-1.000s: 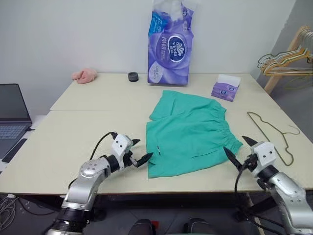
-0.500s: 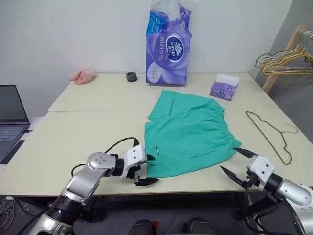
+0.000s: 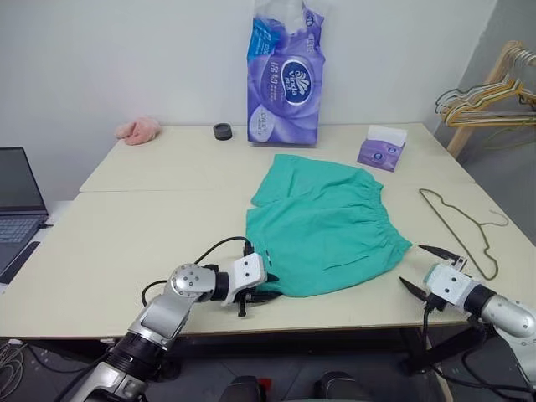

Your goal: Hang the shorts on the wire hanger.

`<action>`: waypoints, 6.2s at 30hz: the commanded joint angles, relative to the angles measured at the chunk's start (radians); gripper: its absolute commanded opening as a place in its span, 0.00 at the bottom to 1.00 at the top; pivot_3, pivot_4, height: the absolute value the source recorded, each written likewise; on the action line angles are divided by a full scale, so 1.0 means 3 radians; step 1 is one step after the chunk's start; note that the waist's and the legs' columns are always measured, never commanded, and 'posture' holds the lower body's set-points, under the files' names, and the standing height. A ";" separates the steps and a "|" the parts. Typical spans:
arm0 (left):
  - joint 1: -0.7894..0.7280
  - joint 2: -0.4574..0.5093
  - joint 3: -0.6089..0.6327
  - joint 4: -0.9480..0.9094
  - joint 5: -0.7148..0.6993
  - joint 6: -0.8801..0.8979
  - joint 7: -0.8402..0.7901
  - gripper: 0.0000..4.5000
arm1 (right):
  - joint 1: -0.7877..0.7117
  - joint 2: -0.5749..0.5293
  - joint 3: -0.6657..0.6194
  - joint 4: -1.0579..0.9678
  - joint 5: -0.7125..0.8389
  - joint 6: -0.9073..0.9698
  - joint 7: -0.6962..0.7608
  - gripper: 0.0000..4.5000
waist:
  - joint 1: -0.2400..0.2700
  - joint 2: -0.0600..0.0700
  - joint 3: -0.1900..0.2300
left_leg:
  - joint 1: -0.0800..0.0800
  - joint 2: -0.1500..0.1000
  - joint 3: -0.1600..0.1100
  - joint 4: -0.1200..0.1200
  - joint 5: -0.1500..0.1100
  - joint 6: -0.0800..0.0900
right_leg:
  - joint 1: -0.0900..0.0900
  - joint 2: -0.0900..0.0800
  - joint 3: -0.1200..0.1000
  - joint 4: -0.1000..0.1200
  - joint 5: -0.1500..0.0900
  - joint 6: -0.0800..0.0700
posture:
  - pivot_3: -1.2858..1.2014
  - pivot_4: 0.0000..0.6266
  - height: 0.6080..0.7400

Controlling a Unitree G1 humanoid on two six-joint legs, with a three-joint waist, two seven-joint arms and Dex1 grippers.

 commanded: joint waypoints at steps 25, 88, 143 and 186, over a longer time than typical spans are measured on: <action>-0.0165 0.0095 0.0463 0.0182 -0.0112 -0.0141 0.0101 0.00 | -0.1754 -0.0363 0.1166 0.1585 -0.0682 -0.1135 0.0322 0.07 | -0.0033 -0.0002 0.0005 | 0.0001 0.0001 -0.0005 0.0002 -0.0001 0.0001 | 0.0001 -0.0012 0.0000 0.0003 0.0010 -0.0018 | 0.51 0.04 1.00; 0.0159 0.0675 0.0575 -0.1063 -0.1207 0.1475 -0.0619 1.00 | -0.0831 -0.0609 -0.0374 -0.1318 0.2187 0.2941 0.1601 1.00 | -0.0029 -0.0009 0.0059 | -0.0001 0.0005 -0.0017 0.0005 -0.0003 0.0003 | -0.0001 -0.0013 -0.0014 0.0010 -0.0009 -0.0006 | 0.49 0.06 1.00; -0.0767 0.0074 0.0126 -0.1045 -0.0753 0.1103 -0.0203 1.00 | -0.1540 -0.0116 -0.0626 0.1444 0.1393 0.4148 -0.0119 0.63 | -0.0201 -0.0008 0.0056 | 0.0003 0.0000 -0.0015 0.0003 -0.0010 0.0011 | 0.0033 0.0002 -0.0007 -0.0039 0.0003 0.0020 | 0.48 0.10 1.00; -0.0766 -0.0088 0.0230 -0.1033 -0.0748 0.1170 0.0059 1.00 | -0.1918 -0.0166 -0.0474 0.2298 0.1063 0.3403 -0.0352 0.01 | -0.0197 -0.0025 0.0077 | 0.0002 -0.0004 -0.0003 0.0007 -0.0012 0.0015 | 0.0039 -0.0005 0.0003 -0.0058 0.0013 0.0035 | 0.49 0.10 1.00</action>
